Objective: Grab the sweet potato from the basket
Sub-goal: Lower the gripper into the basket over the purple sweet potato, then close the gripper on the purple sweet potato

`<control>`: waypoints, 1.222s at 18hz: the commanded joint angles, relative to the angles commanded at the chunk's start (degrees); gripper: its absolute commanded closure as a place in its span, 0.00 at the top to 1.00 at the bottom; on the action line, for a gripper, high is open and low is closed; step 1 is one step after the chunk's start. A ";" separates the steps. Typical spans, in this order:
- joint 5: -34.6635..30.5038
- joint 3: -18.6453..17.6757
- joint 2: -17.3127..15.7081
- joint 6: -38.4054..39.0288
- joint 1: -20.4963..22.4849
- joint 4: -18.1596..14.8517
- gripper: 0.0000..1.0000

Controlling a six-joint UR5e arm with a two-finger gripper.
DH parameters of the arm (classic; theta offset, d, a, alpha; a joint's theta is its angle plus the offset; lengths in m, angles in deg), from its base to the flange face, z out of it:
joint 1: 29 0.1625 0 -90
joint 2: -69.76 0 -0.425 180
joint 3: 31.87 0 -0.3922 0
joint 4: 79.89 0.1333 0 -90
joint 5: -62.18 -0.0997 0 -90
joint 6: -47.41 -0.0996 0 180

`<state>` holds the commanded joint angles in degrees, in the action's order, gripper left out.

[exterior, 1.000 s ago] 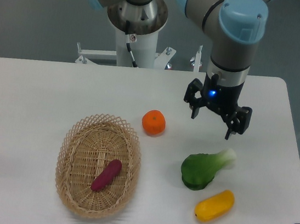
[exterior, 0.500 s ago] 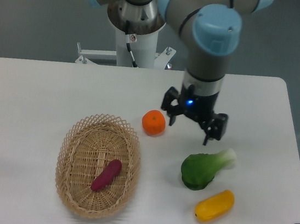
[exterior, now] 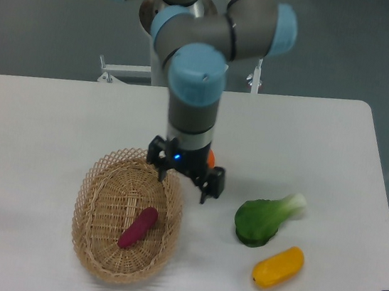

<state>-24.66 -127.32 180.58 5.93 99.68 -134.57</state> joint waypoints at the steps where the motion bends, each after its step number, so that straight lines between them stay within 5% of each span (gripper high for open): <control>1: 0.00 -0.09 0.88 0.09 -0.53 0.71 1.00; 7: -0.26 -0.70 5.28 0.35 -2.12 2.29 1.00; 22: -1.41 -1.93 8.89 1.58 -4.05 7.92 1.00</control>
<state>-26.07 -129.25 189.46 7.51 95.63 -126.65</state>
